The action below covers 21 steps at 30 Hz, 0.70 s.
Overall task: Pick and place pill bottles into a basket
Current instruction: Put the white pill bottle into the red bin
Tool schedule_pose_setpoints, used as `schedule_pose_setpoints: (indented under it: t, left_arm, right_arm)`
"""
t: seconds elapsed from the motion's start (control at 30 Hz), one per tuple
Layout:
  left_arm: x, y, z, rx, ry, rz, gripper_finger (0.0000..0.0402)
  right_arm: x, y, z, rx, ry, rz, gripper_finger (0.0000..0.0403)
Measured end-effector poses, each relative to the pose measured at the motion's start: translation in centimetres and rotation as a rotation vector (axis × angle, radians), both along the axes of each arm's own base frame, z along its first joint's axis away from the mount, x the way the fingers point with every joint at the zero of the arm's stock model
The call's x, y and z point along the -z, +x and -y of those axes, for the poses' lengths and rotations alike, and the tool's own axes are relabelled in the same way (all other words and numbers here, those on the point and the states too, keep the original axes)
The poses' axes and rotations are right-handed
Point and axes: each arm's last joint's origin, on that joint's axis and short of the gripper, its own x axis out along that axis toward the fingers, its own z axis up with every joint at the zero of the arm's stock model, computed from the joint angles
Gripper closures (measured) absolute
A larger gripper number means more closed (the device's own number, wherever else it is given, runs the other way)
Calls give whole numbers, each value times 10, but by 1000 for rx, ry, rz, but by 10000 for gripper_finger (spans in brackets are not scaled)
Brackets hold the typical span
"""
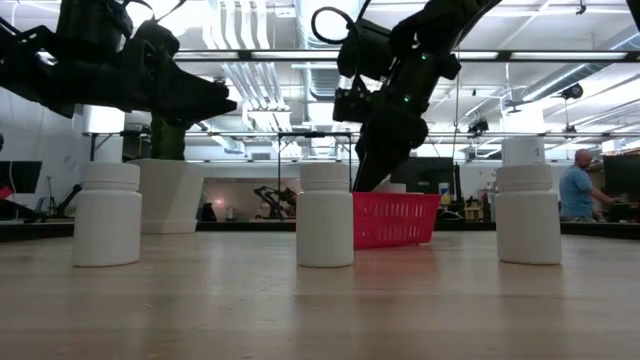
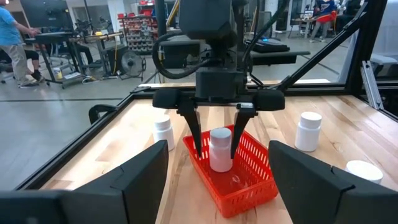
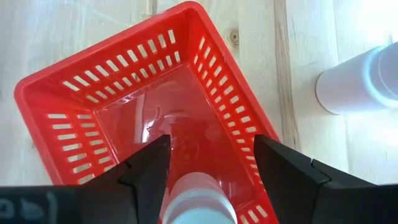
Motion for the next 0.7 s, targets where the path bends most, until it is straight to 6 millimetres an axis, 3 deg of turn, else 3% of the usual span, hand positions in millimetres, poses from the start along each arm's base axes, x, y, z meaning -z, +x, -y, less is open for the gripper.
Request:
schedule_pose_setpoints:
  t: [0.37, 0.7]
  left_arm:
    - [0, 0, 0, 0, 0, -1, 143]
    - [3, 0, 0, 0, -5, -26, 143]
  right_arm:
    - [-22, 9, 1, -10, -4, 16, 231]
    - [-44, 13, -1, -79, 27, 12, 320]
